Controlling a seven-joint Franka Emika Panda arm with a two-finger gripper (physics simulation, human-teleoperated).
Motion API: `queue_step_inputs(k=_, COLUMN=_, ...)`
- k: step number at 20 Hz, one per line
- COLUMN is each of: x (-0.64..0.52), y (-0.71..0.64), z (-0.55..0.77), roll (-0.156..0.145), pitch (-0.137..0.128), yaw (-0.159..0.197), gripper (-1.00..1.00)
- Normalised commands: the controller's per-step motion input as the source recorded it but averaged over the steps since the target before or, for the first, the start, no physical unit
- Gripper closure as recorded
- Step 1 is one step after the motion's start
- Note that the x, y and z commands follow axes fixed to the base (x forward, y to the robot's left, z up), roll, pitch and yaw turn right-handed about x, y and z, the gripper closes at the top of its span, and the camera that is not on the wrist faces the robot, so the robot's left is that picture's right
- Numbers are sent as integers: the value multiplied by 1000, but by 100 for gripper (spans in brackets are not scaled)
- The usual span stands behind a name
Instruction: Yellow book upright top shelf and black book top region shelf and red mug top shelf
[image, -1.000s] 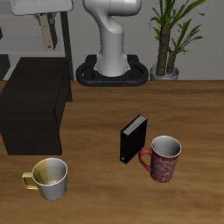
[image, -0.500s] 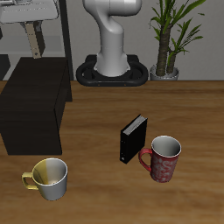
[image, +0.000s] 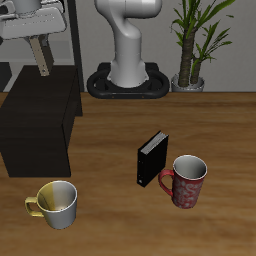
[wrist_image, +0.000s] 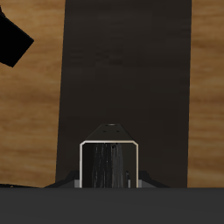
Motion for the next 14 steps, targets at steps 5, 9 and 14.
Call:
queue_step_inputs(k=5, x=42, y=-209, z=-226, roll=-27, pitch=13, yaw=-37, gripper=100)
queue_step_inputs(k=9, x=60, y=-234, z=-107, roll=-85, pitch=24, yaw=-78, gripper=-100)
queue_step_inputs(k=14, x=71, y=51, z=-48, roll=18, pitch=15, yaw=-26, gripper=-100)
